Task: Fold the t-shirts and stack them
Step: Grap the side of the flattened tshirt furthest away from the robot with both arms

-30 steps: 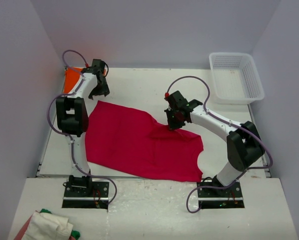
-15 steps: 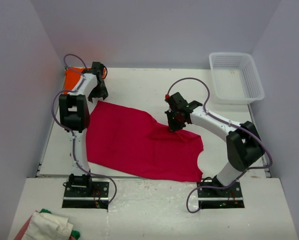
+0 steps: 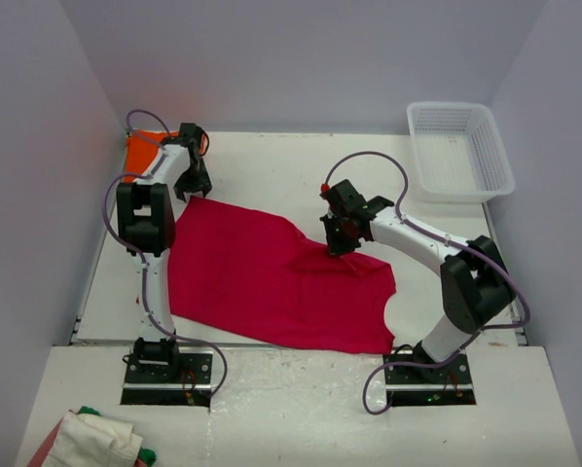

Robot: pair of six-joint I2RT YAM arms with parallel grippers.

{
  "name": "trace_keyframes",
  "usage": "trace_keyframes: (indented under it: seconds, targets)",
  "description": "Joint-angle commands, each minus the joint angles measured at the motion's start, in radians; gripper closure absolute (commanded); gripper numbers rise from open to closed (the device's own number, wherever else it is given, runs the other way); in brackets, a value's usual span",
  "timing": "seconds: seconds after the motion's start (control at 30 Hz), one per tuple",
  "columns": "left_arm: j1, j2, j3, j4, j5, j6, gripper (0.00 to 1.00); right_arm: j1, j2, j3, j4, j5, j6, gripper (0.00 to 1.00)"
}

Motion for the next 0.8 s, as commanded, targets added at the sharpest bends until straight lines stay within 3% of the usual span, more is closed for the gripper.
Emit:
trace_keyframes:
  seconds: [0.0,0.17,0.37,0.53,0.77]
  targets:
    - [0.005,-0.017,-0.006,0.016,0.012,0.003,0.41,0.003,-0.031,0.008,0.026,-0.02,-0.002,1.0]
    - [0.005,-0.008,-0.009,0.017,0.021,-0.001,0.51,0.002,-0.034,0.0,0.027,-0.016,-0.001,1.0]
    - [0.005,-0.004,-0.001,0.017,0.018,-0.001,0.71,0.003,-0.025,0.001,0.029,0.0,0.004,1.0]
    - [0.005,-0.014,0.002,0.011,0.008,-0.001,0.99,0.002,-0.02,0.023,0.012,0.041,0.016,1.0]
    - [-0.004,-0.086,-0.071,0.017,-0.002,-0.023,1.0,-0.03,-0.057,0.063,-0.031,0.122,0.031,1.0]
